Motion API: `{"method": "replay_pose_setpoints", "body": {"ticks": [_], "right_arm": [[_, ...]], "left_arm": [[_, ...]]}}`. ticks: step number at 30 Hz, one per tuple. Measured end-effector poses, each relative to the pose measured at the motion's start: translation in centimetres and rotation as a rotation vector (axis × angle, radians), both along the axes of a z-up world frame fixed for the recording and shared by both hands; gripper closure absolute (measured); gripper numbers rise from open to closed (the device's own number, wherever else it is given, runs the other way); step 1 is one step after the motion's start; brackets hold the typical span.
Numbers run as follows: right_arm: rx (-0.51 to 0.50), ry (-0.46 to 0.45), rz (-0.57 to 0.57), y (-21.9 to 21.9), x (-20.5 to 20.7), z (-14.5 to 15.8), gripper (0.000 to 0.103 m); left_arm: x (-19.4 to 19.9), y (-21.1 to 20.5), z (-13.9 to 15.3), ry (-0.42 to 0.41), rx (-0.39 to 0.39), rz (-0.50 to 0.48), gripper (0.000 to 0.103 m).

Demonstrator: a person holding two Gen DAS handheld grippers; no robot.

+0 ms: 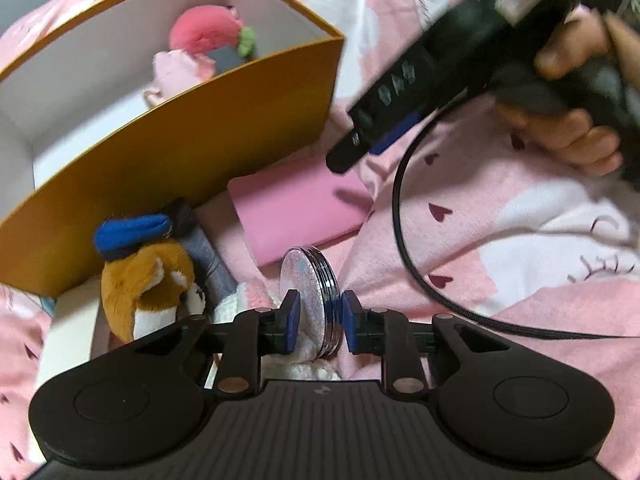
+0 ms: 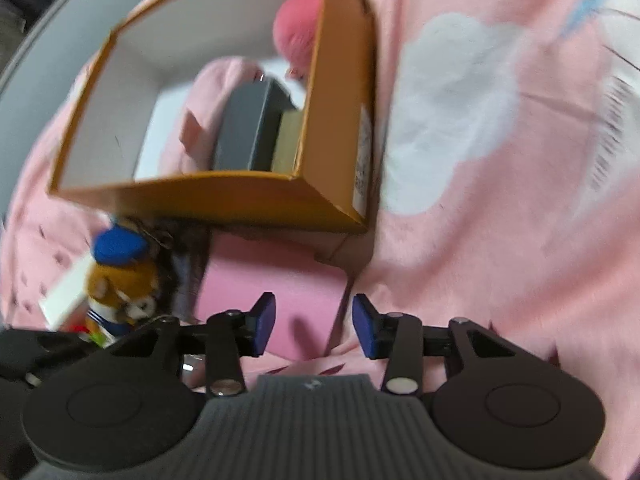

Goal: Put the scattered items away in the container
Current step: 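Grasp the pink card holder with the right tool while the left tool lifts the compact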

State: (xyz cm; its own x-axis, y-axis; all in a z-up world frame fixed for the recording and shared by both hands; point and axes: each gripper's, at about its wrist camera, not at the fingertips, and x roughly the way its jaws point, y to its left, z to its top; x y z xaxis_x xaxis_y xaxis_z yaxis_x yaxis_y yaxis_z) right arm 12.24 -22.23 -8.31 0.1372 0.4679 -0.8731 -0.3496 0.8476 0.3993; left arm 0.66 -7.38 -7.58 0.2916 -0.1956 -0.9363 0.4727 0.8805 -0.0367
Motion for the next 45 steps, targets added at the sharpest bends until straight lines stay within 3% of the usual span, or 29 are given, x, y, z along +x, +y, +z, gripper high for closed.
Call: {"method": "replay_pose_setpoints", "body": {"ticks": [4,8,10,14,16,18,20,23,27,31,34,41,42,44,45], "right_arm": [[-0.038,-0.058,0.11,1.2,0.8,-0.5,0.049],[-0.017,-0.056,0.171,1.9,1.6,-1.4,0.048],[0.003,-0.026,0.182,2.1,2.1,-2.2,0.047],[0.087,0.079,0.166,2.0,3.3,-4.2,0.029],[0.109,0.11,0.153,1.8,3.7,-4.7,0.027],[0.112,0.122,0.152,1.6,3.7,-4.6,0.031],[0.105,0.128,0.171,1.6,3.3,-4.2,0.043],[0.081,0.1,0.22,1.8,2.0,-3.0,0.052],[0.051,0.032,0.242,1.8,0.4,-0.9,0.057],[0.119,0.007,0.253,1.5,-0.2,1.4,0.066],[0.163,0.004,0.293,2.0,-0.6,2.7,0.067],[0.044,-0.086,0.39,4.2,-1.7,3.9,0.068],[0.032,-0.095,0.405,4.4,-2.0,4.2,0.071],[0.008,-0.091,0.43,4.4,-2.8,4.4,0.088],[-0.001,-0.086,0.438,4.5,-3.2,4.2,0.088]], "left_arm": [[0.7,1.7,0.5,0.028,-0.08,0.095,0.079],[1.1,1.9,0.4,0.046,-0.113,0.14,0.079],[1.3,2.1,0.5,0.055,-0.129,0.167,0.08],[1.5,2.8,0.5,0.077,-0.165,0.215,0.081],[1.6,3.0,0.6,0.084,-0.18,0.238,0.082],[1.5,3.3,0.7,0.088,-0.193,0.254,0.082],[1.6,4.0,0.8,0.093,-0.204,0.268,0.083],[1.5,5.0,0.8,0.099,-0.214,0.292,0.082],[1.4,5.2,0.9,0.096,-0.217,0.306,0.082],[1.6,5.1,0.8,0.095,-0.213,0.297,0.082],[2.3,5.2,0.3,0.101,-0.219,0.298,0.082],[2.5,4.7,0.5,0.1,-0.195,0.288,0.082],[2.4,4.7,0.5,0.098,-0.194,0.286,0.082],[2.5,4.6,0.5,0.1,-0.197,0.284,0.082],[2.5,4.5,0.4,0.102,-0.196,0.28,0.082]]}}
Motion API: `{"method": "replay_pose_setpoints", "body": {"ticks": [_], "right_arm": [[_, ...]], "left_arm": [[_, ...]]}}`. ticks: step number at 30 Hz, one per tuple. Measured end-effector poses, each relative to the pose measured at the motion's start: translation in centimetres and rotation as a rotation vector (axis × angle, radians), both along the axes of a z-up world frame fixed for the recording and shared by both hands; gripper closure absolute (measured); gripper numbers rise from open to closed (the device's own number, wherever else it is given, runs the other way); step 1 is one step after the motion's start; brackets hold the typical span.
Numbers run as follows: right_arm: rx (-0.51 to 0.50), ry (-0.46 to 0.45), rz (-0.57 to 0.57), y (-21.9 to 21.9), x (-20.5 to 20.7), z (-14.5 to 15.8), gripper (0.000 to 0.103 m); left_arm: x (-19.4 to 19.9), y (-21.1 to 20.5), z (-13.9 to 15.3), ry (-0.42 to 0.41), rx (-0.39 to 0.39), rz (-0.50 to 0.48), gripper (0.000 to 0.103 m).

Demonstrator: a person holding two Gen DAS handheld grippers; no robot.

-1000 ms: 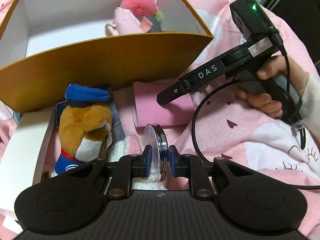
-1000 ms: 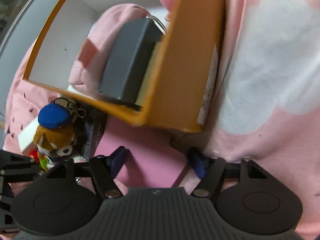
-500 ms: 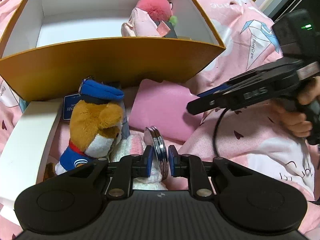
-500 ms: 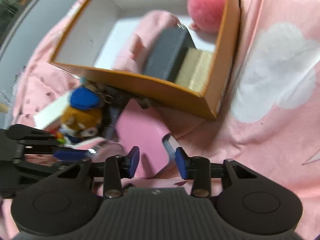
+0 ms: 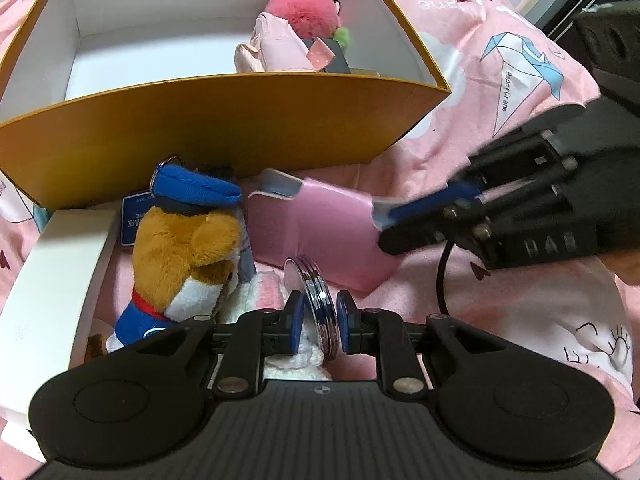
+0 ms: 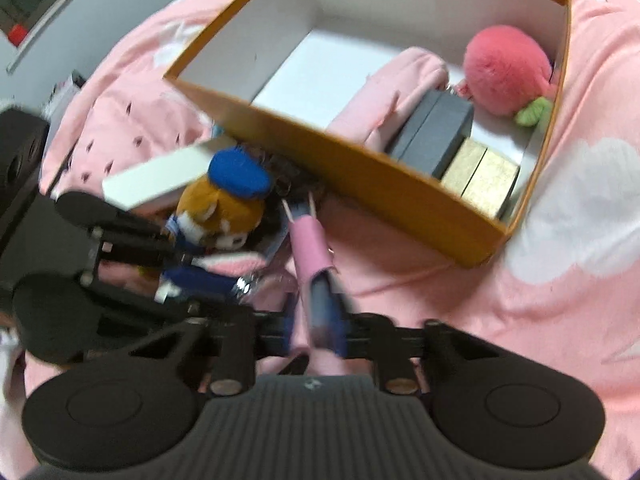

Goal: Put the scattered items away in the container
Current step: 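Grasp the pink card holder with the right tool while the left tool lifts the compact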

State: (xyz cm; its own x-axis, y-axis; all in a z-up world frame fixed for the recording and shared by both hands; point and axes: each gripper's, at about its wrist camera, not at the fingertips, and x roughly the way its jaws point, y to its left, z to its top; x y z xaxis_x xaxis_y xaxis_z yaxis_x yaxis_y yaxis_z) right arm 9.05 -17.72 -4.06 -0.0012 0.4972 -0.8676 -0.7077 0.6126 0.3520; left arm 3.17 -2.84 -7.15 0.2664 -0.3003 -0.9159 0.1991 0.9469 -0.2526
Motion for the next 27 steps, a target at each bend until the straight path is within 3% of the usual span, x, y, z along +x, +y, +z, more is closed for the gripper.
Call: {"method": "replay_pose_setpoints", "body": {"ticks": [7,14,20,21,23,25,27], "right_arm": [[-0.046,-0.031,0.028,1.3,-2.8,-0.8,0.088],[-0.067,-0.073,0.037,2.4,-3.9,-0.5,0.086],[-0.051,-0.139,0.066,2.4,-4.2,2.0,0.083],[-0.029,-0.156,0.062,2.2,-4.1,2.7,0.081],[0.017,-0.184,0.036,1.7,-3.6,3.8,0.055],[0.016,-0.21,0.006,1.8,-2.9,3.8,0.052],[-0.003,-0.18,-0.016,2.4,-2.0,2.6,0.053]], "left_arm": [[0.2,-0.4,-0.3,0.005,0.021,-0.002,0.079],[0.1,3.1,-0.4,0.021,-0.123,0.164,0.084],[0.4,3.0,-0.7,0.026,-0.129,0.163,0.084],[0.3,3.1,-0.7,0.027,-0.132,0.164,0.084],[0.3,3.5,-0.7,0.029,-0.141,0.168,0.084],[0.3,3.5,-0.7,0.03,-0.144,0.169,0.084],[0.3,3.4,-0.8,0.03,-0.139,0.166,0.083]]}}
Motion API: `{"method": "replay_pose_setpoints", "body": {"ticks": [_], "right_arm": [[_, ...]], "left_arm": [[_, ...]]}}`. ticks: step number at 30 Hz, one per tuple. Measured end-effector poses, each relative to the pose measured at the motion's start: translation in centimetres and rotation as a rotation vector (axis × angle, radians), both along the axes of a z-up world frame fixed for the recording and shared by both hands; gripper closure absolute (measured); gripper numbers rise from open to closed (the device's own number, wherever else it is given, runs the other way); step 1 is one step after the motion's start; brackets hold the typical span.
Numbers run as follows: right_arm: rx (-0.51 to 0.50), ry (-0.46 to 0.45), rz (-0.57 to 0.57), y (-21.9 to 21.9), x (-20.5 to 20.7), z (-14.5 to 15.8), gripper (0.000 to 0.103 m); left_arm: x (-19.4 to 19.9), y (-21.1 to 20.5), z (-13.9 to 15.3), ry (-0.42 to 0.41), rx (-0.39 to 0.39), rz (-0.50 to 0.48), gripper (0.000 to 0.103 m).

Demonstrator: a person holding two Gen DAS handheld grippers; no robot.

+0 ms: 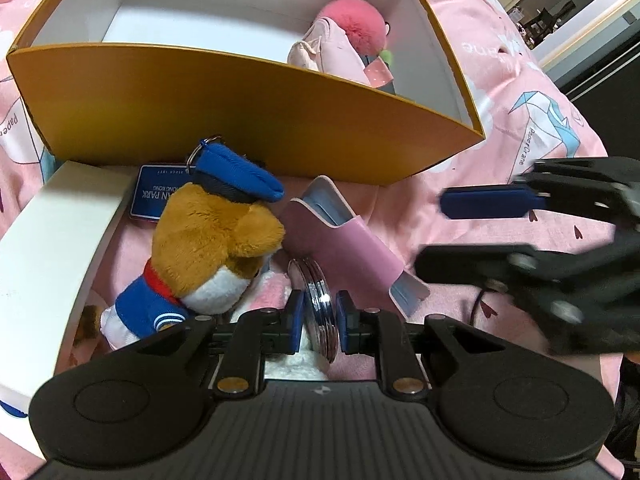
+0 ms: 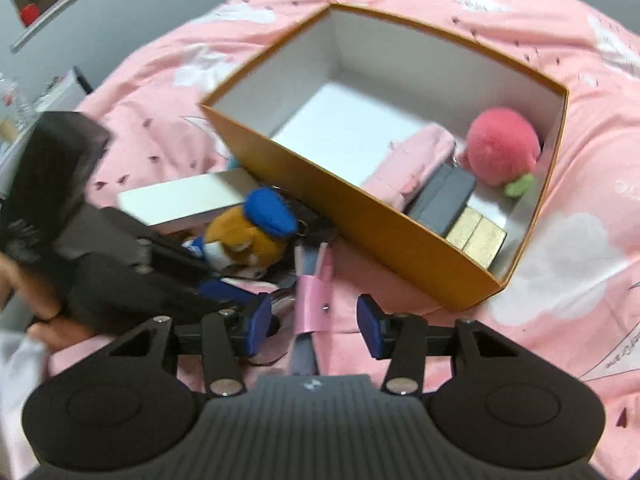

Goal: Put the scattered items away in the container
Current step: 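Grasp the pink card holder with the right tool while the left tool lifts the compact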

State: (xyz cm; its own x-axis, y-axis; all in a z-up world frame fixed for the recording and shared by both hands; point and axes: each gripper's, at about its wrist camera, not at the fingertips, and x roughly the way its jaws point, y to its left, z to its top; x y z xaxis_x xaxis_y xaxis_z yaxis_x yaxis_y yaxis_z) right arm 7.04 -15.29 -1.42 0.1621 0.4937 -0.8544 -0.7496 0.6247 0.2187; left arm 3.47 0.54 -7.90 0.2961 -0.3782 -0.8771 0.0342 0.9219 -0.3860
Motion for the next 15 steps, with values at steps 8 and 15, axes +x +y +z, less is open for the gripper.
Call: {"method": "replay_pose_setpoints", "body": {"ticks": [8,15], "right_arm": [[-0.052,0.113,-0.069,1.8,1.7,-4.1,0.075],[-0.051,0.145,-0.118,1.5,1.6,-5.2,0.079]], "left_arm": [[0.2,-1.1,-0.3,-0.01,0.04,-0.042,0.081],[0.0,-3.1,-0.3,-0.05,0.141,-0.122,0.082]]}}
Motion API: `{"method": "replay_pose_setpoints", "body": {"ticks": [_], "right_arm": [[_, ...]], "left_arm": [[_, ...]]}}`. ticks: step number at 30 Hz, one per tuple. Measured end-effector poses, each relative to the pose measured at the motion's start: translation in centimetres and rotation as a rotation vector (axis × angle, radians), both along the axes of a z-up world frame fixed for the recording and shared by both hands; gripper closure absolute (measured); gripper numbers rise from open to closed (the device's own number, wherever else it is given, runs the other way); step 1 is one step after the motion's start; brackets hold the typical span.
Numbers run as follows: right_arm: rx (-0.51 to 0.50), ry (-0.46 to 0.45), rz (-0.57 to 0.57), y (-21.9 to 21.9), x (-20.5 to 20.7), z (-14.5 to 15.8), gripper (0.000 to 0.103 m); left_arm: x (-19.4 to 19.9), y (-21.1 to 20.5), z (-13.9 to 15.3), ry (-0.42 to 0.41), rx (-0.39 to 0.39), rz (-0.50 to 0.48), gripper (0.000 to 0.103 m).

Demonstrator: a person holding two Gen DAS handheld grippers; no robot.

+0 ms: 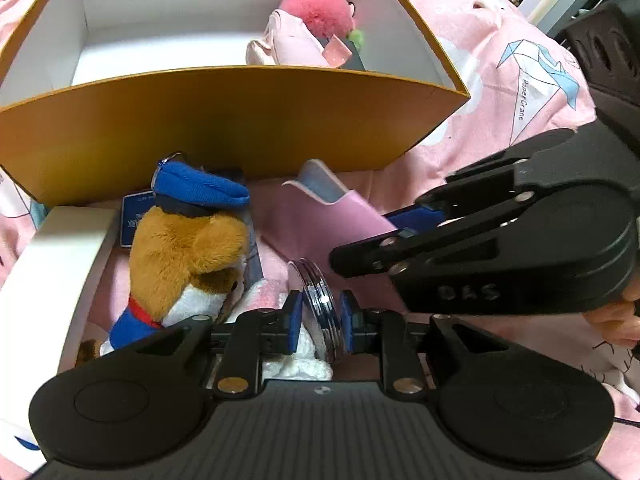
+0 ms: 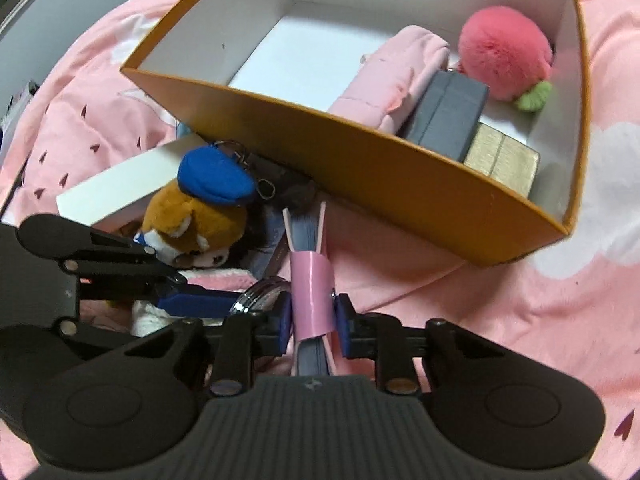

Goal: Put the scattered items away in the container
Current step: 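Grasp the pink card holder with the right tool while the left tool lifts the compact, then lower the compact and card holder into the box and open both tools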

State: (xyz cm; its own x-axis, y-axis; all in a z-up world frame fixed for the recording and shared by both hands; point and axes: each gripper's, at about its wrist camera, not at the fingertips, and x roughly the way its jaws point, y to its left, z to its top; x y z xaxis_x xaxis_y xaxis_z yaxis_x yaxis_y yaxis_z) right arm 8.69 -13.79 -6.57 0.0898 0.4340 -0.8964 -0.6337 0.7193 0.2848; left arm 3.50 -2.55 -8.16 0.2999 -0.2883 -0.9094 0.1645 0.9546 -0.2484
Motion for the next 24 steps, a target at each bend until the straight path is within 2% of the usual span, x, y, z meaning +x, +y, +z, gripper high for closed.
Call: {"method": "replay_pose_setpoints", "body": {"ticks": [5,10,15,21,24], "right_arm": [[0.034,-0.043,-0.04,-1.7,-0.7,2.4,0.079],[0.1,-0.075,-0.12,-4.0,-0.9,5.5,0.079],[0.202,-0.092,-0.189,-5.8,-0.8,8.7,0.079],[0.32,-0.136,-0.25,-5.6,0.0,12.0,0.08],[0.367,-0.15,-0.281,-4.7,1.2,12.8,0.08]], "left_arm": [[-0.5,1.2,0.9,-0.026,-0.06,0.034,0.087],[-1.1,2.9,3.4,-0.083,-0.128,0.084,0.088],[-1.1,5.1,6.2,-0.111,-0.246,0.135,0.088],[-0.8,6.9,10.5,-0.233,-0.278,0.183,0.088],[0.0,8.0,12.4,-0.3,-0.249,0.203,0.088]]}}
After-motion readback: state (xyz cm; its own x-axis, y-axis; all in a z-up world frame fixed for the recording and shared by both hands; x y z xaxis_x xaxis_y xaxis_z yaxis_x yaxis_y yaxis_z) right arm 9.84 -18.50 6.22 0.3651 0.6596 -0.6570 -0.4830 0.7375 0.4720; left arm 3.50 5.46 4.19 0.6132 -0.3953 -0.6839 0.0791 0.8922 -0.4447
